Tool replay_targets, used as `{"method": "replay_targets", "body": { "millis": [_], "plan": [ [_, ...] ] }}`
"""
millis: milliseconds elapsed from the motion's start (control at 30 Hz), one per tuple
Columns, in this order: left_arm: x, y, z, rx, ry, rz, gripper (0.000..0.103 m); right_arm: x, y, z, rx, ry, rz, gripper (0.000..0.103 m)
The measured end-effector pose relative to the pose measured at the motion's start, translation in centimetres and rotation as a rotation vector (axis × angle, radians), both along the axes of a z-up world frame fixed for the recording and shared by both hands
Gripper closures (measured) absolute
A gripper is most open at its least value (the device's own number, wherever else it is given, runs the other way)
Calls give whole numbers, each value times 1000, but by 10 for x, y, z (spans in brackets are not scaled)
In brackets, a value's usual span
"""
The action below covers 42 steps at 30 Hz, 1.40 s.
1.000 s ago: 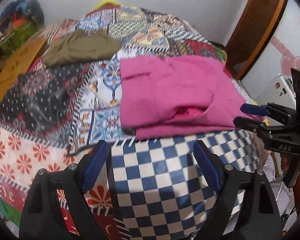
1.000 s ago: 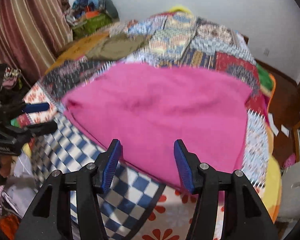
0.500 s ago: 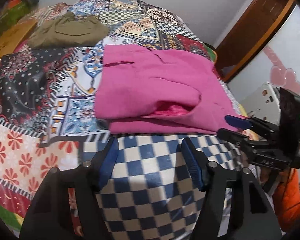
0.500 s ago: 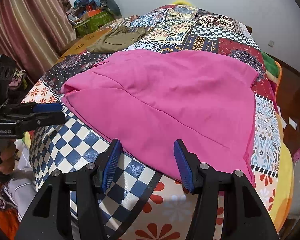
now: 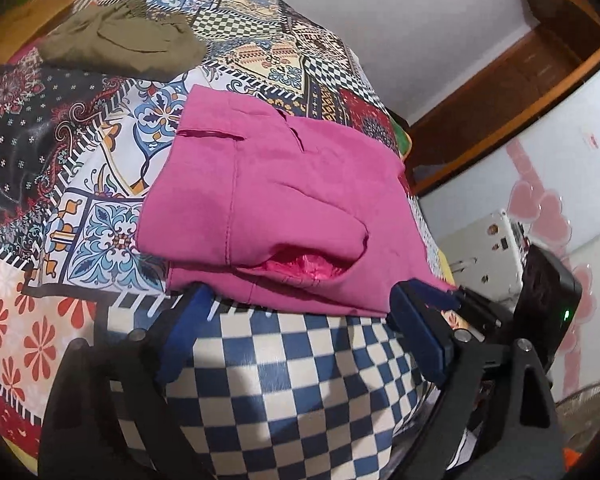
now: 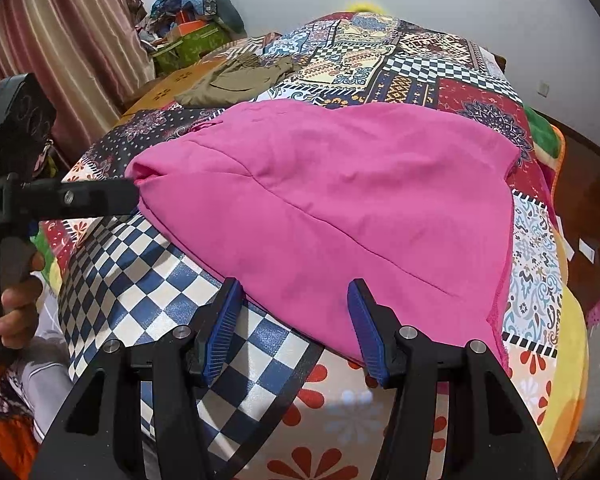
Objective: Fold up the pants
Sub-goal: 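Grasp the folded pink pants edge with the left tool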
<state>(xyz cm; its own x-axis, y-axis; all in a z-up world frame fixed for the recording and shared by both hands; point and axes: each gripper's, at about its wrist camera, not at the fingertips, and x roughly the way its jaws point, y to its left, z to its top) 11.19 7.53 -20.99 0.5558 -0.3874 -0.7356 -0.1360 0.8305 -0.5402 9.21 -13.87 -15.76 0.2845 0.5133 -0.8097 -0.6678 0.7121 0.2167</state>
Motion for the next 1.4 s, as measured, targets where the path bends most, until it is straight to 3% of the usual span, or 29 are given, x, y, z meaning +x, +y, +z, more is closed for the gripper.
{"method": "replay_targets", "body": {
  "millis": [233,433,700,800,900,1000,1067,1333,1400],
  "plan": [
    [9,8,-5,-42,28,50,12,0,0,-1,1,1,5,52],
    [11,-5,-5,25,65,54,8,1,0,-2,7,3,8,52],
    [26,21,-13,-166,72,173,3,0,1,-3,6,-6,20,52],
    [33,19,-15,-130,90,176,4,0,0,-3,10,-2,24,52],
    [38,14,-14,-58,101,182,13,1,0,-3,13,-1,26,52],
    [40,16,-16,-40,113,207,25,2,-1,-4,17,1,25,52],
    [41,20,-19,-31,124,231,44,2,-2,-4,19,2,24,52],
    [39,24,-21,7,106,214,72,2,-3,-4,23,5,22,52],
    [39,24,-19,13,100,205,74,3,-4,-4,21,6,19,52]
  ]
}}
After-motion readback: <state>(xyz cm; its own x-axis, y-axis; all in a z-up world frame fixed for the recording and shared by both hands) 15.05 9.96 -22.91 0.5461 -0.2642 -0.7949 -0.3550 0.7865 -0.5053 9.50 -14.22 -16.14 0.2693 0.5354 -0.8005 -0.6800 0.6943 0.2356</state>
